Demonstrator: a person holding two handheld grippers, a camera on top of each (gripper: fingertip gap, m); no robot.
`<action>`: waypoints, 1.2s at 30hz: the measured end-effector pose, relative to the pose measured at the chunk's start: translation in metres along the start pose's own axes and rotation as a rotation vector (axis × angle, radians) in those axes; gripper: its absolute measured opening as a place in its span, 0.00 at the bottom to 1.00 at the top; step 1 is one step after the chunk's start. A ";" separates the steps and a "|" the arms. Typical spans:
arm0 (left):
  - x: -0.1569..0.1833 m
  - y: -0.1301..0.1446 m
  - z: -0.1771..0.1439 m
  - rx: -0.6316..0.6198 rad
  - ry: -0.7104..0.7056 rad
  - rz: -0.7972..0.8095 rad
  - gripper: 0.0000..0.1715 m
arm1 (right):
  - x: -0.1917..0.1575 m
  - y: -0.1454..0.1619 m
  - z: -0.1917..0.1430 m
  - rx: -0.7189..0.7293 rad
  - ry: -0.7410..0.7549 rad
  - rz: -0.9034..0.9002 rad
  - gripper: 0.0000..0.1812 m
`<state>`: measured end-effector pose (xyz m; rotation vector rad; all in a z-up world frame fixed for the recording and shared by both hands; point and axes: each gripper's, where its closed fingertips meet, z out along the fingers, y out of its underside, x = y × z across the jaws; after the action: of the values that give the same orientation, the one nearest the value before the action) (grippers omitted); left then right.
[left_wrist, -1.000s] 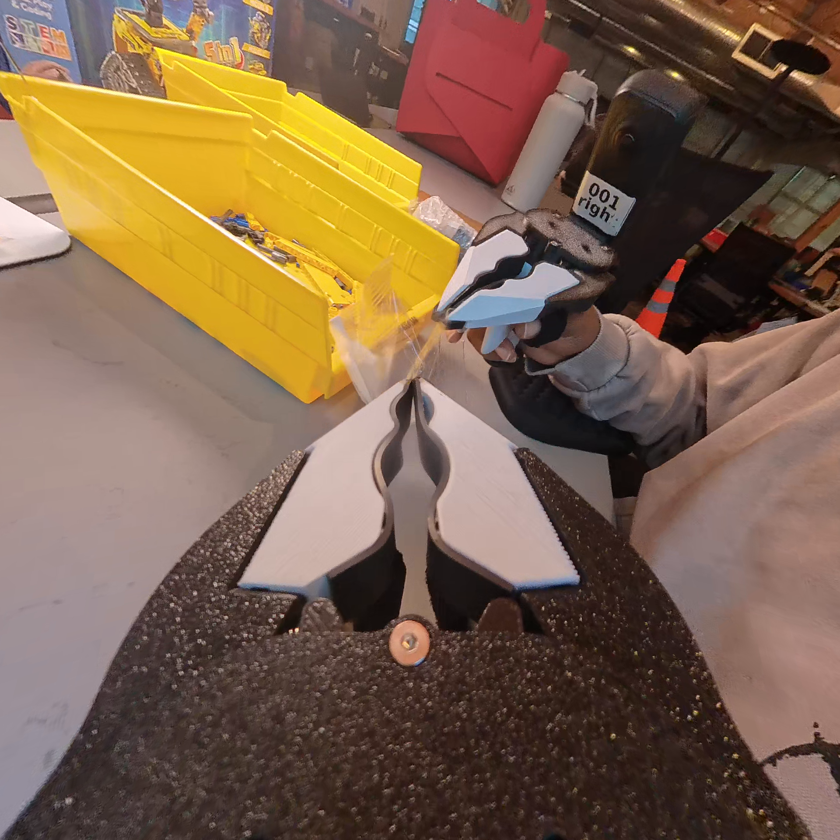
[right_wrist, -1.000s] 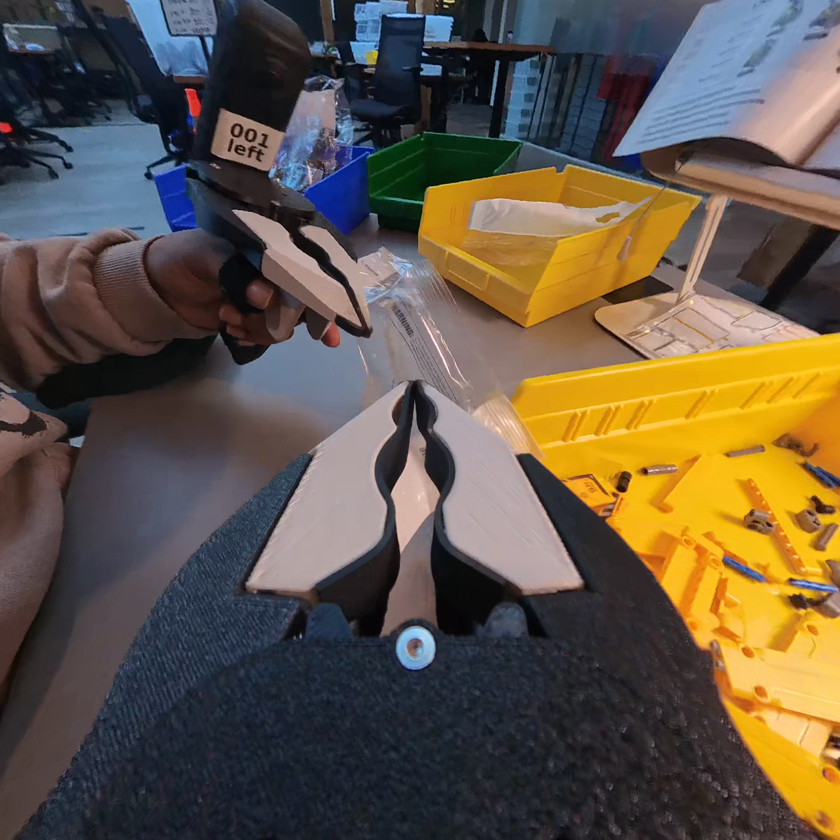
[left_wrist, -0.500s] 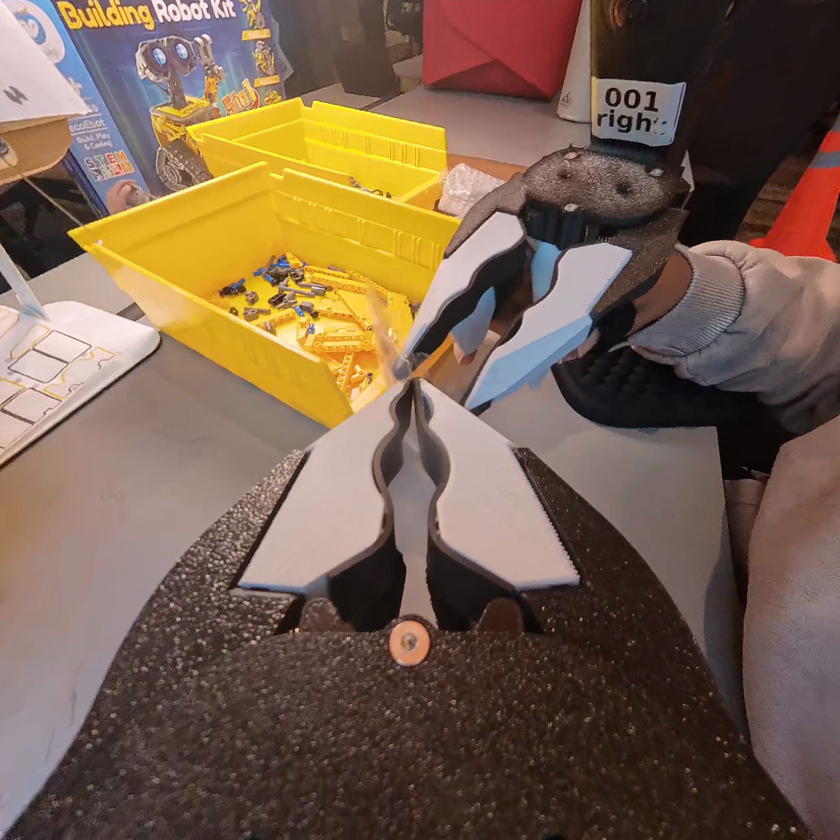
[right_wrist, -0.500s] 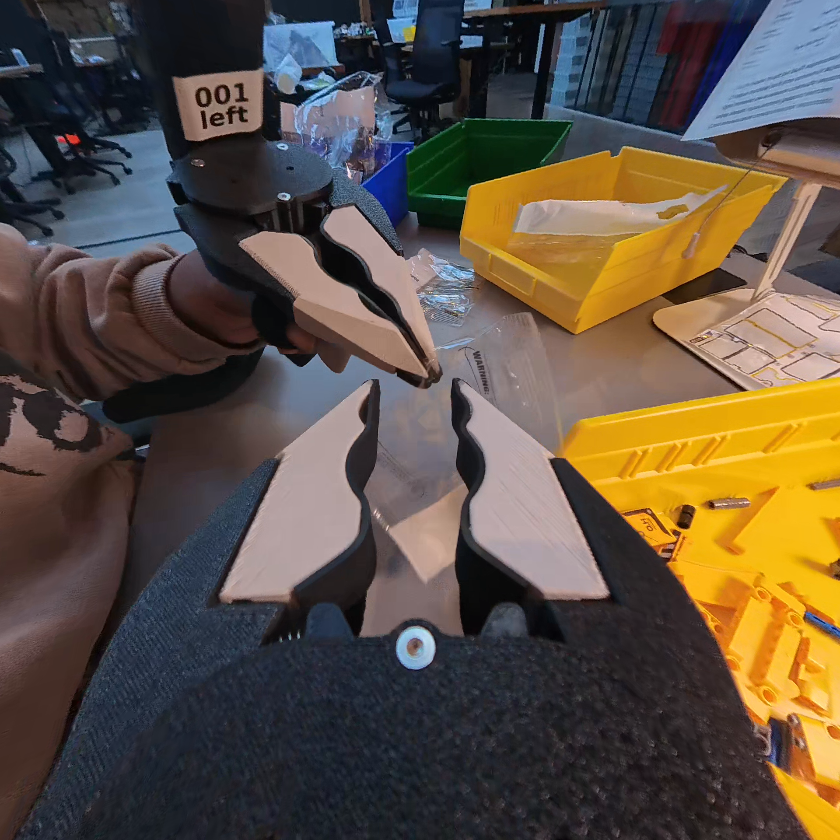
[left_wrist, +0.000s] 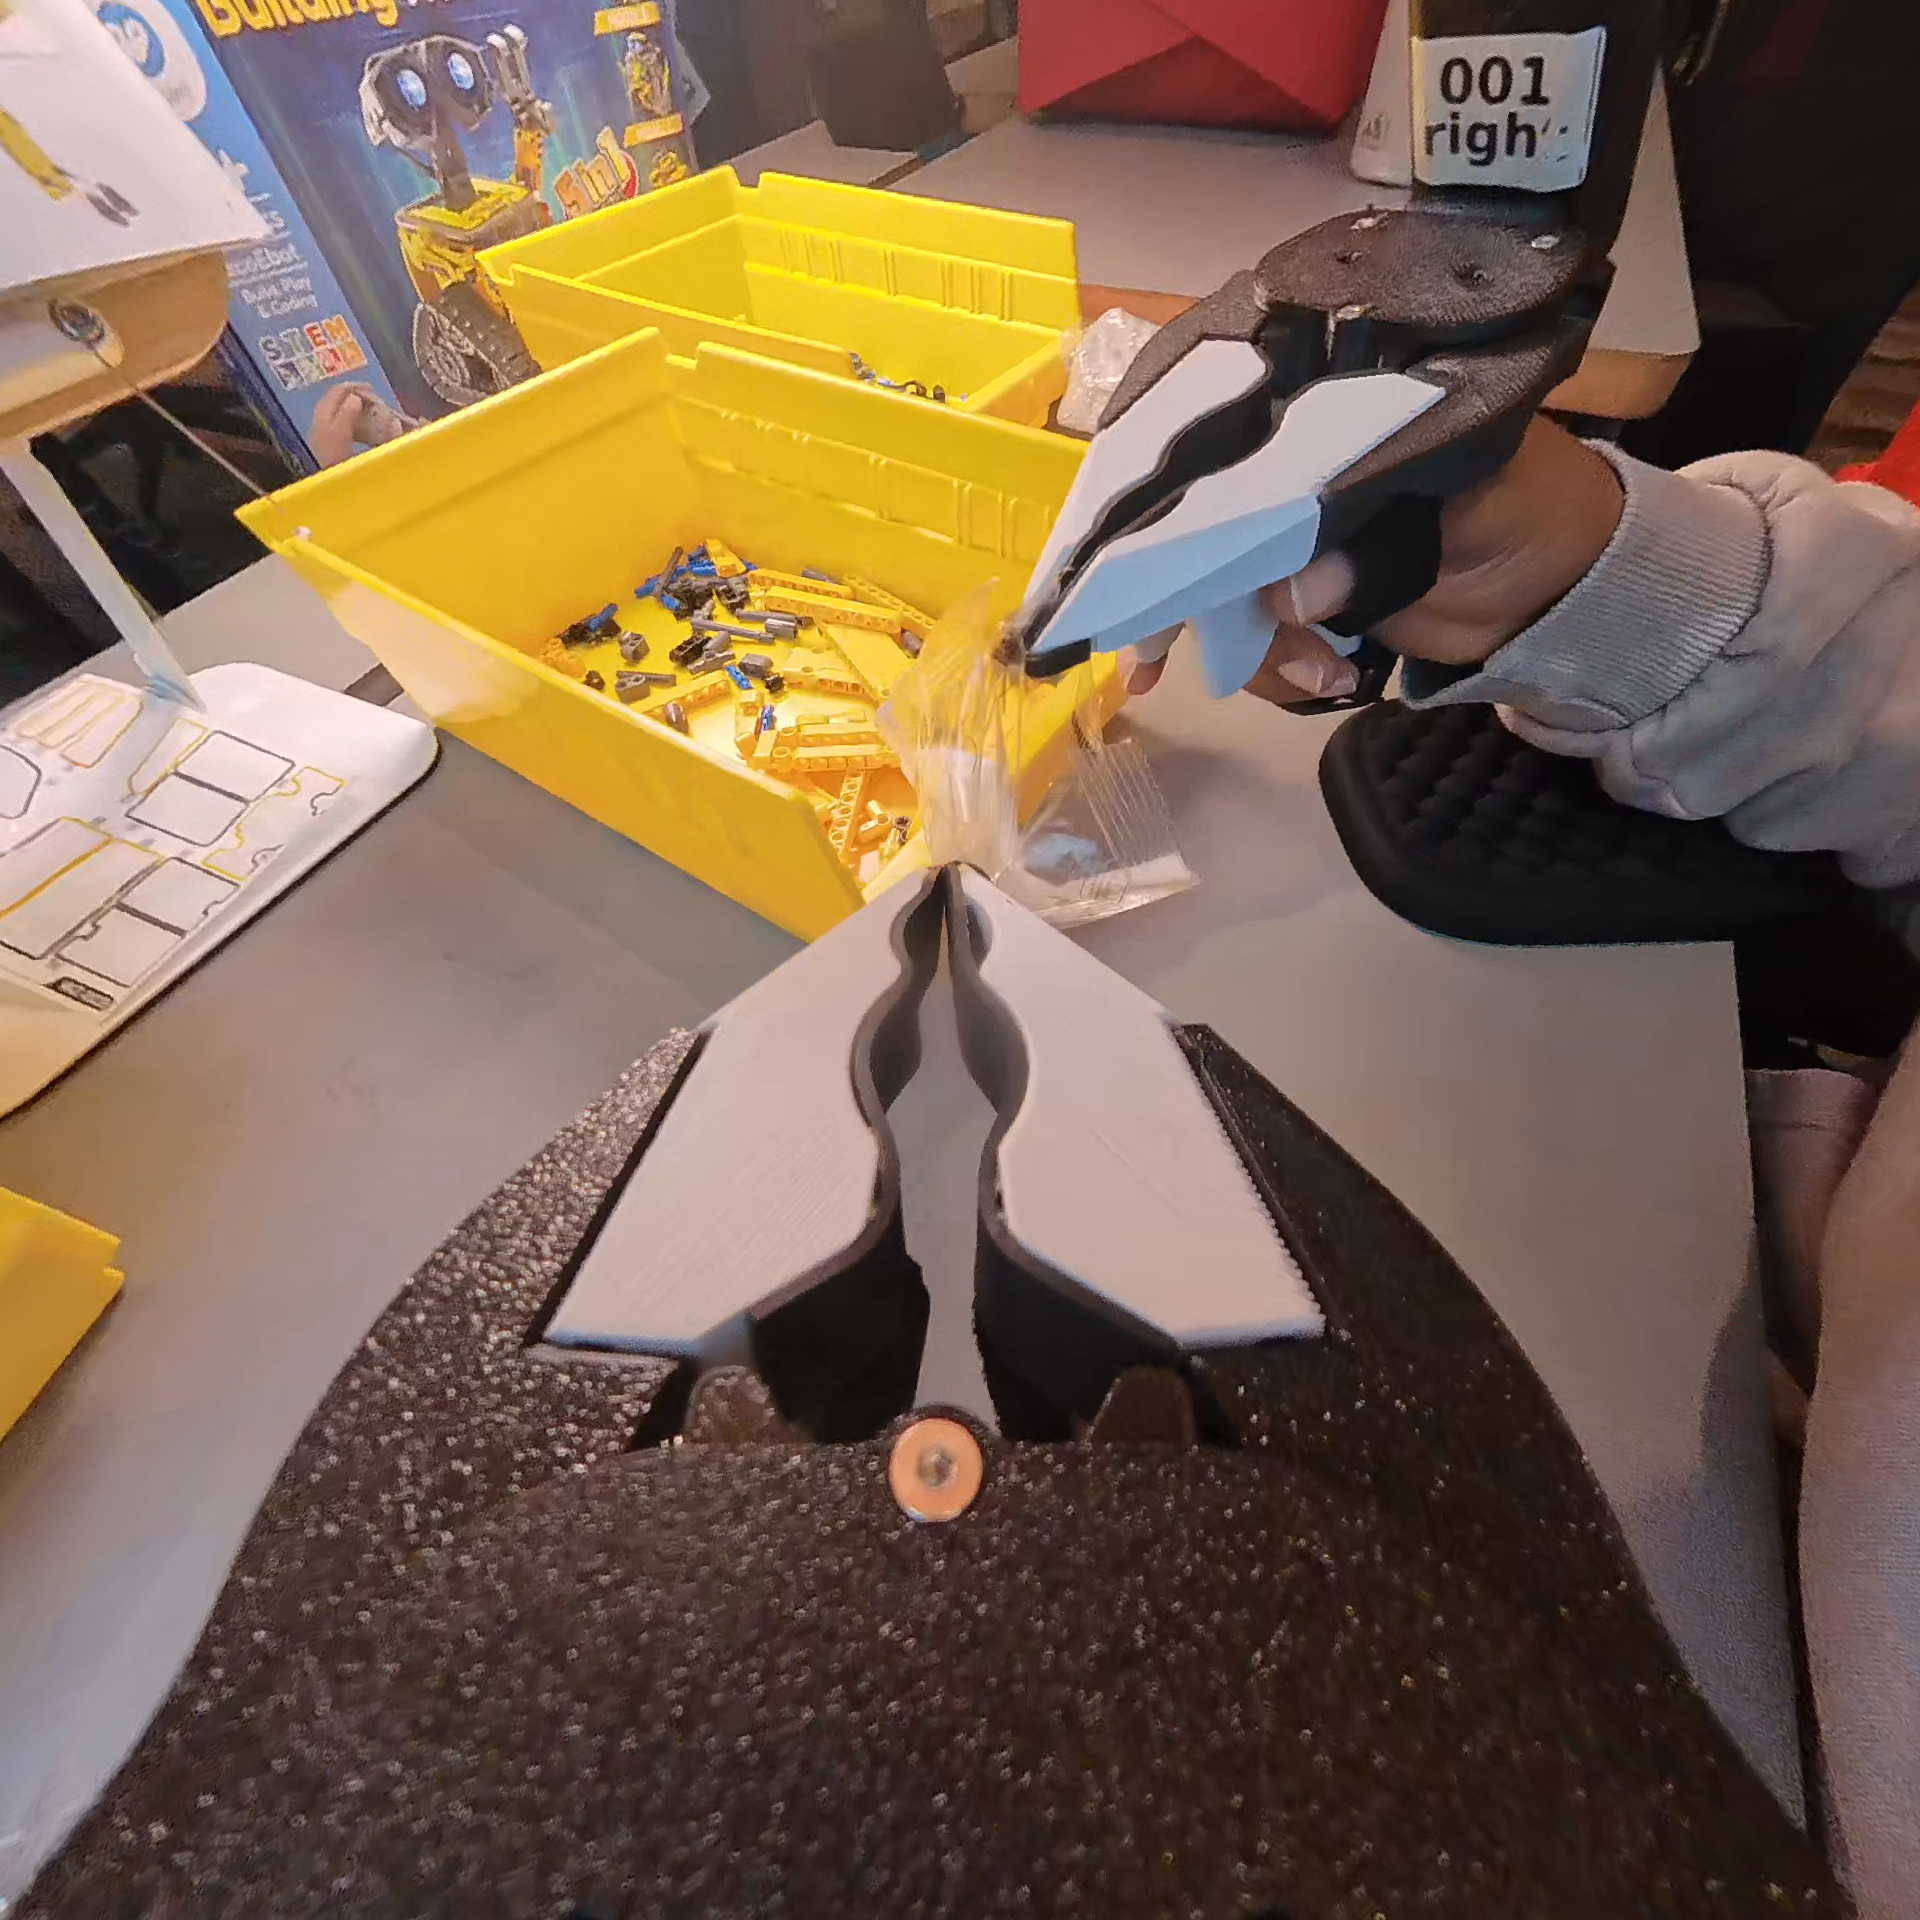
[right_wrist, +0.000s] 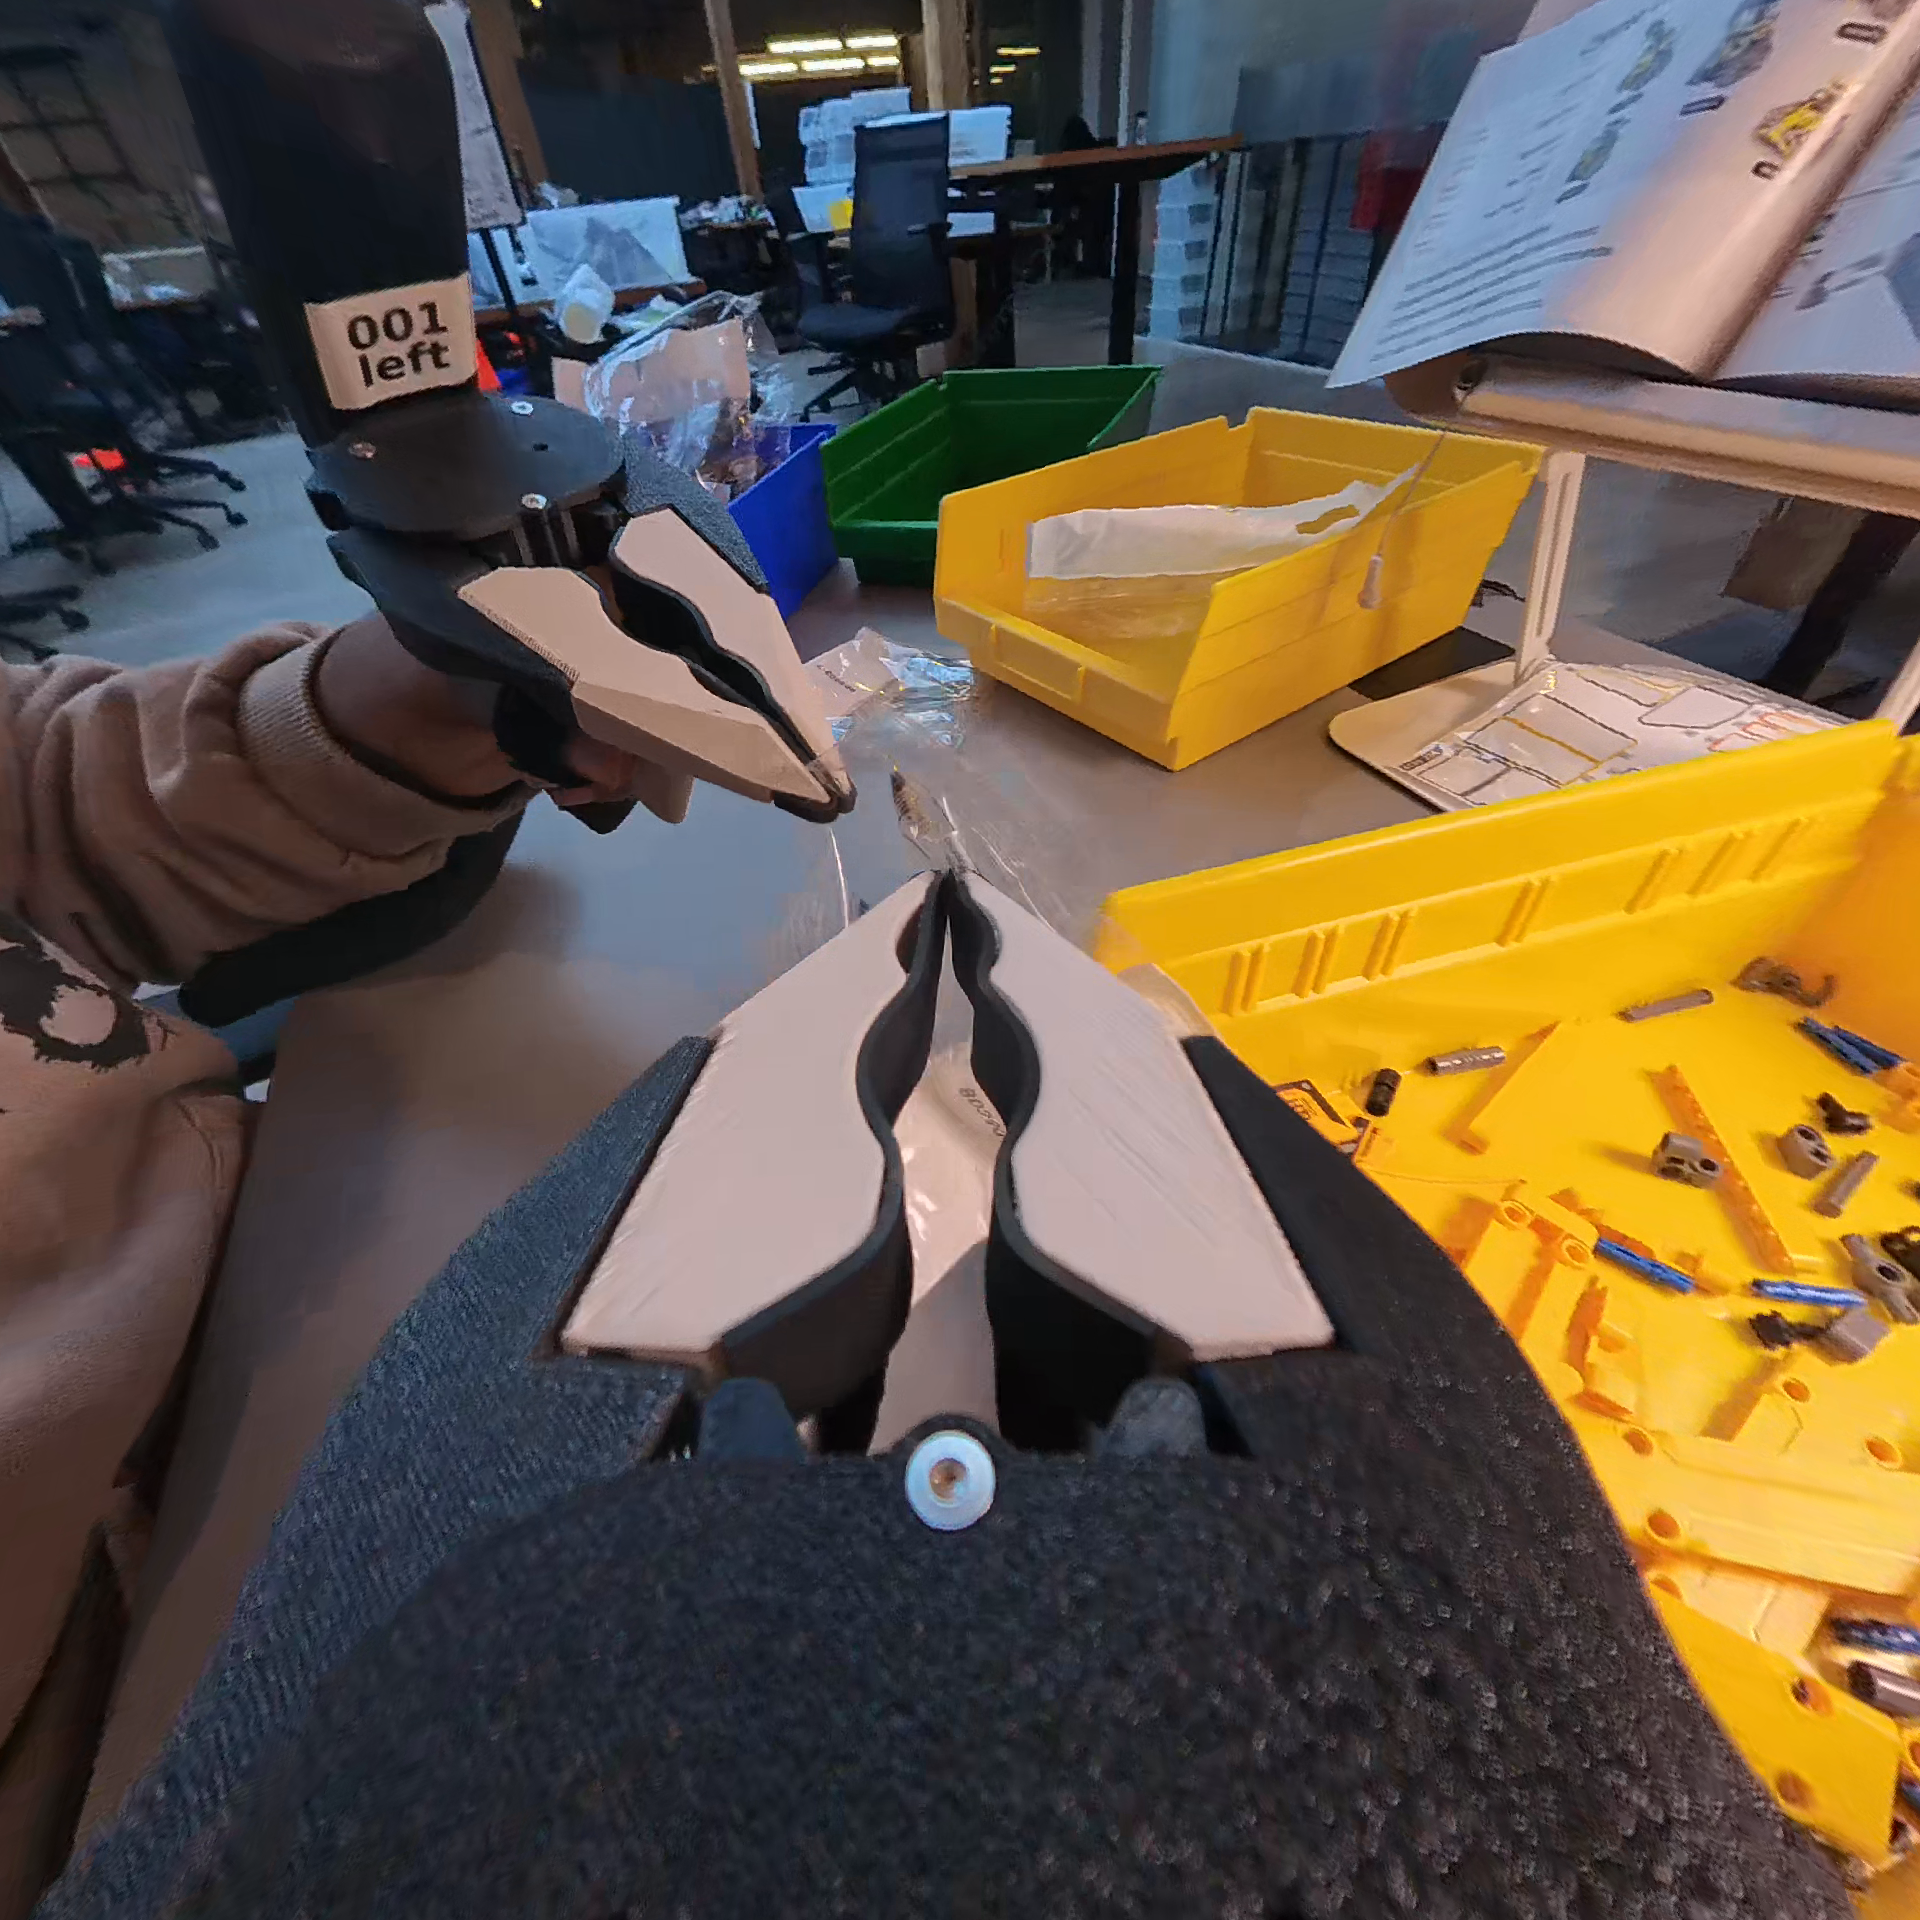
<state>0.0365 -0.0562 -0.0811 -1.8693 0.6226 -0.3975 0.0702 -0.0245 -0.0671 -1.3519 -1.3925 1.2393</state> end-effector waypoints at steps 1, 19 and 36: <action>-0.001 0.003 0.000 0.000 0.013 -0.029 0.00 | 0.002 0.002 0.000 -0.008 0.014 -0.009 0.00; -0.011 0.033 0.027 0.058 0.065 -0.188 0.11 | -0.022 0.032 0.036 -0.139 0.029 -0.223 0.00; -0.026 0.055 0.033 -0.052 -0.042 -0.183 0.06 | -0.014 0.037 0.034 -0.164 0.096 -0.236 0.00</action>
<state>0.0207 -0.0317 -0.1440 -1.9862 0.4384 -0.4632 0.0450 -0.0438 -0.1089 -1.2950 -1.5618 0.9112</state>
